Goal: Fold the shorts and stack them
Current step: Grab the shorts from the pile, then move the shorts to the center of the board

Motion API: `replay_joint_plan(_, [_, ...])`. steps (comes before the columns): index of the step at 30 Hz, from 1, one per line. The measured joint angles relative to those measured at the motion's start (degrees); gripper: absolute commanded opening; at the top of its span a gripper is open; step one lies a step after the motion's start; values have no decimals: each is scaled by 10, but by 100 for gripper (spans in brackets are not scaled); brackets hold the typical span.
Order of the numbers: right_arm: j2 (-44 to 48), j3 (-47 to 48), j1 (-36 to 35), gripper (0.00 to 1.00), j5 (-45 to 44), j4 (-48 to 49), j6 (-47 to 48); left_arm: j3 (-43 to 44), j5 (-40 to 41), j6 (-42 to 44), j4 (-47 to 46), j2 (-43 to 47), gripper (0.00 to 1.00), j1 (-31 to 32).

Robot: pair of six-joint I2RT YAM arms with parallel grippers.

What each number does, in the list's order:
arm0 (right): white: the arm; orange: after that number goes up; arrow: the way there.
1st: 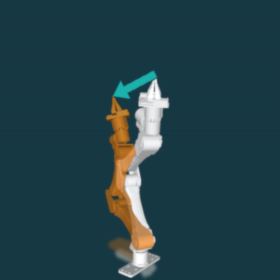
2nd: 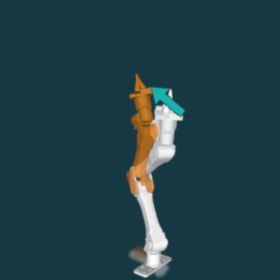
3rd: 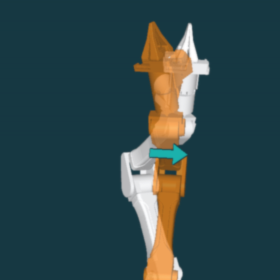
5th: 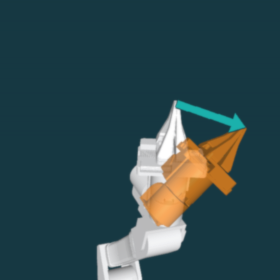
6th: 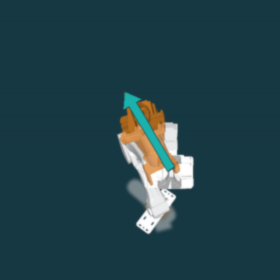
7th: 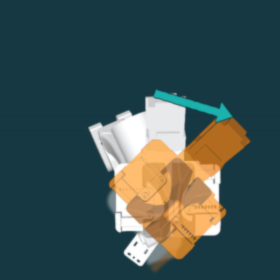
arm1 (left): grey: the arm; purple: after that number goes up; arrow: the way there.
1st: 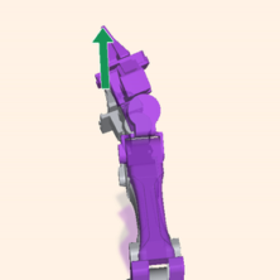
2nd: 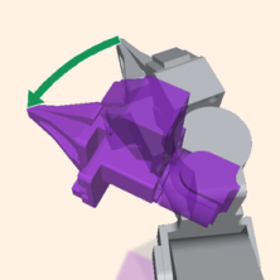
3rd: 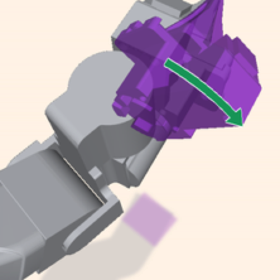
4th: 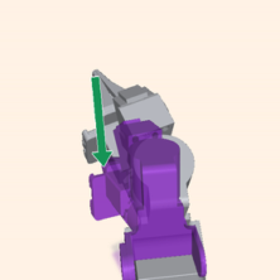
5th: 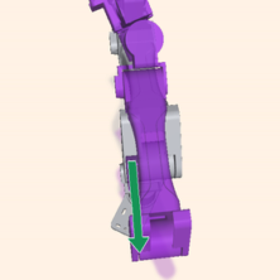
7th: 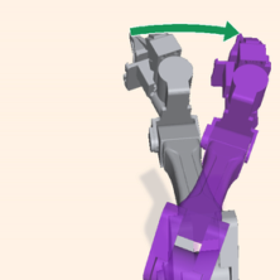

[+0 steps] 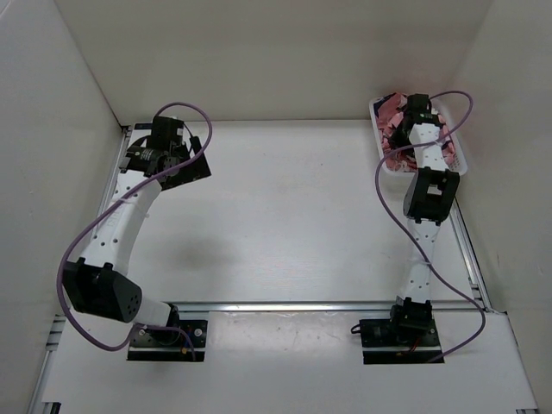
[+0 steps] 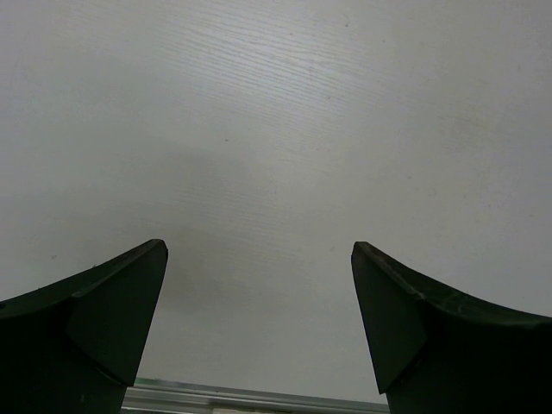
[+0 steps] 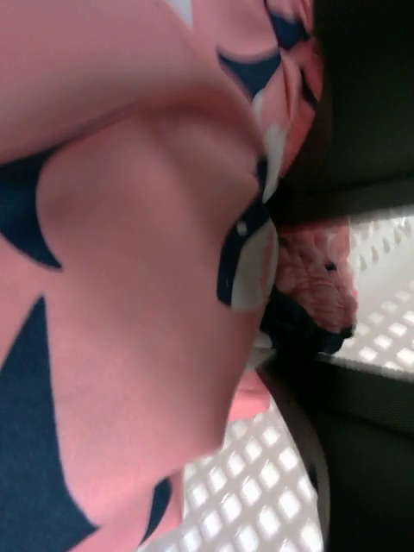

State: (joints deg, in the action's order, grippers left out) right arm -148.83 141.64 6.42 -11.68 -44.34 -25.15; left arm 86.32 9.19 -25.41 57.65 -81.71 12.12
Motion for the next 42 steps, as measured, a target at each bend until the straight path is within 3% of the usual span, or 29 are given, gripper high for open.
replay_joint_plan(1, [0, 2, 0, 23, 0, 7, -3, 0, 2, 0, 2, -1, 99, 0])
replay_joint_plan(4, [4, 5, 3, 1, 10, 24, -15, 0, 7, -1, 9, -3, 99, 0])
replay_joint_plan(10, [88, -36, 12, 0, 35, 23, -31, 0, 7, -5, 18, 10, 99, 0])
replay_joint_plan(16, [289, -48, 5, 0, 105, 25, -25, 3, -11, -24, 42, 53, 99, -12])
replay_joint_plan(23, [527, -43, -123, 0, 229, 71, -24, -23, -54, -51, 68, 98, 99, -43])
replay_joint_plan(27, [610, -116, -213, 0, 319, 102, -22, 42, -63, -50, 100, 95, 99, -76])
replay_joint_plan(29, [650, -194, -246, 14, 328, 115, -16, 85, -62, -46, 104, 94, 99, -93])
replay_joint_plan(31, [694, -309, -275, 42, 322, 120, -4, 114, -62, -41, 108, 94, 99, -109])
replay_joint_plan(32, [708, -360, -284, 81, 314, 118, 4, 121, -62, -38, 108, 96, 99, -115])
replay_joint_plan(34, [731, -468, -292, 94, 290, 115, 26, 120, -62, -33, 111, 104, 99, -123])
replay_joint_plan(36, [737, -557, -285, 97, 258, 97, 38, 98, -63, -30, 104, 114, 99, -124])
replay_joint_plan(37, [730, -584, -276, 94, 241, 82, 40, 81, -67, -29, 105, 119, 99, -124])
replay_joint_plan(41, [706, -629, -243, 58, 183, 47, 24, 12, -99, -29, 96, 120, 99, -124])
replay_joint_plan(42, [710, -635, -242, 31, 172, 45, 18, -13, -110, -29, 86, 120, 99, -124])
